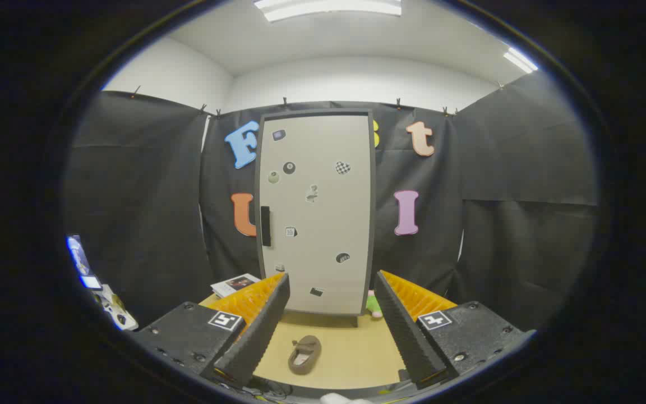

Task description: Open the shoe cabinet door, grab the shoes and put them into the shoe cabinet, then close the shoe cabinet door.

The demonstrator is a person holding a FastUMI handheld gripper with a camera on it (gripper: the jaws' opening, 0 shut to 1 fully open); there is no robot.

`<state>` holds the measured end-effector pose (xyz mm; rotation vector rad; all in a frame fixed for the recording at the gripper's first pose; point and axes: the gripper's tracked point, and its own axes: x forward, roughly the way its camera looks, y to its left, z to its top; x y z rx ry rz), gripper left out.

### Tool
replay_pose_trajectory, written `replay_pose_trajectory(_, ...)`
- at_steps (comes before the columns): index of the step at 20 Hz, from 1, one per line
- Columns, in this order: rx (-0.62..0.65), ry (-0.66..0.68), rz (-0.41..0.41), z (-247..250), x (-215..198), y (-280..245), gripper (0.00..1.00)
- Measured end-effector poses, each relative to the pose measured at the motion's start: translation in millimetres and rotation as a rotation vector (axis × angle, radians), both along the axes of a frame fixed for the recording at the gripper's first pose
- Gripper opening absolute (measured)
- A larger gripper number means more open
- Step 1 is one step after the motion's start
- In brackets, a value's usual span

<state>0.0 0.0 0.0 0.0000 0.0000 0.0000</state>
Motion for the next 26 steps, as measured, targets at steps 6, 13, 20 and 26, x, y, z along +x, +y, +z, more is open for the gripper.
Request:
replay_pose_trajectory(6, 0.000, -0.005, -0.019, 0.9, -1.7, -1.6, 0.99)
replay_pose_trajectory(13, 0.004, 0.011, -0.037, -3.7, -2.5, -1.0, 0.99)
replay_pose_trajectory(20, 0.000, 0.015, -0.048, -4.3, -3.7, 4.7, 0.99)
replay_pose_trajectory(26, 0.001, 0.018, -0.053, -4.9, -2.2, 11.5, 0.99)
